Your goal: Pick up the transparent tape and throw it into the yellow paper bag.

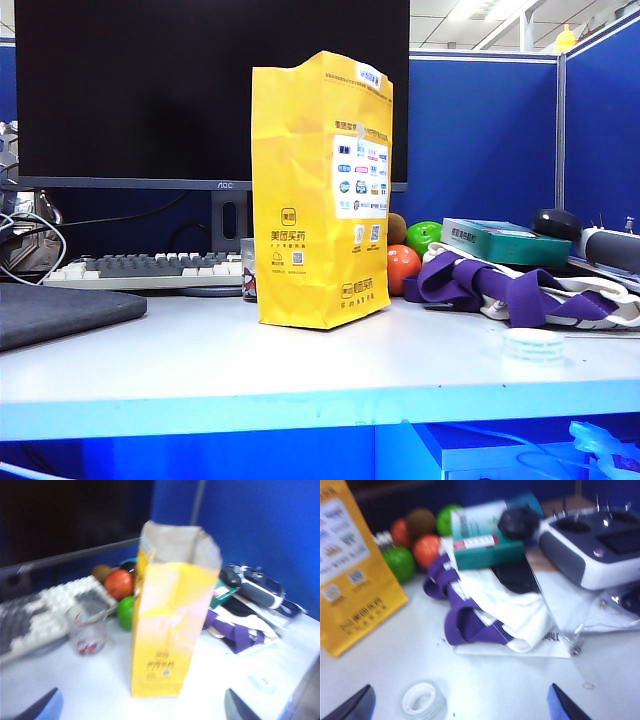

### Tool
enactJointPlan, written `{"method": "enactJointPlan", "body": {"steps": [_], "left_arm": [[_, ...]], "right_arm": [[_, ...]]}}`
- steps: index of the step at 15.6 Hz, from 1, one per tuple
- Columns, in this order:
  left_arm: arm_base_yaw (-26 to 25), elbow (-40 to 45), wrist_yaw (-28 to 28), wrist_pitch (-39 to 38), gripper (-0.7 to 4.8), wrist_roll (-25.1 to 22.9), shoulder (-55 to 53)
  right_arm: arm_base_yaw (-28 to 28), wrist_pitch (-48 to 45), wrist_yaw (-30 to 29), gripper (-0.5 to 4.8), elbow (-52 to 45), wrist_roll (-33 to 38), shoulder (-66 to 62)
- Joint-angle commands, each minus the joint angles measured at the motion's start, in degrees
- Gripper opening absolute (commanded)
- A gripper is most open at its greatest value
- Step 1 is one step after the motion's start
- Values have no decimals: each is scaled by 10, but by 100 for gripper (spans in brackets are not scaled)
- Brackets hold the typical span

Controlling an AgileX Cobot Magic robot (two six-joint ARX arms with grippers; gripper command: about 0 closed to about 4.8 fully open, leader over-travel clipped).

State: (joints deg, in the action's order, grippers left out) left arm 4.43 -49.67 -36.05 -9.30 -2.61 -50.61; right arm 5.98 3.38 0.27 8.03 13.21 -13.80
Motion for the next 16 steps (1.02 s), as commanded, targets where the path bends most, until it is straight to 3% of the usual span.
{"method": "enactJointPlan", "body": {"steps": [1, 3, 6, 8, 12, 16], "left_arm": [[64, -19, 43, -9, 428, -82, -35], [122, -19, 94, -20, 428, -117, -54], [236, -26, 185, -45, 431, -136, -105], [294, -30, 236, -49, 435, -137, -139], [347, -33, 249, -37, 435, -132, -174], [348, -39, 220, -21, 435, -117, -175]], "right_arm": [[0, -52, -5, 479, 99, -26, -189], [0, -49, -30, 479, 153, -30, -291], [0, -38, -157, 479, 242, -30, -437], [0, -5, -165, 479, 283, -52, -492], [0, 53, -166, 479, 308, -77, -556], [13, 84, -167, 479, 308, -76, -605]]}}
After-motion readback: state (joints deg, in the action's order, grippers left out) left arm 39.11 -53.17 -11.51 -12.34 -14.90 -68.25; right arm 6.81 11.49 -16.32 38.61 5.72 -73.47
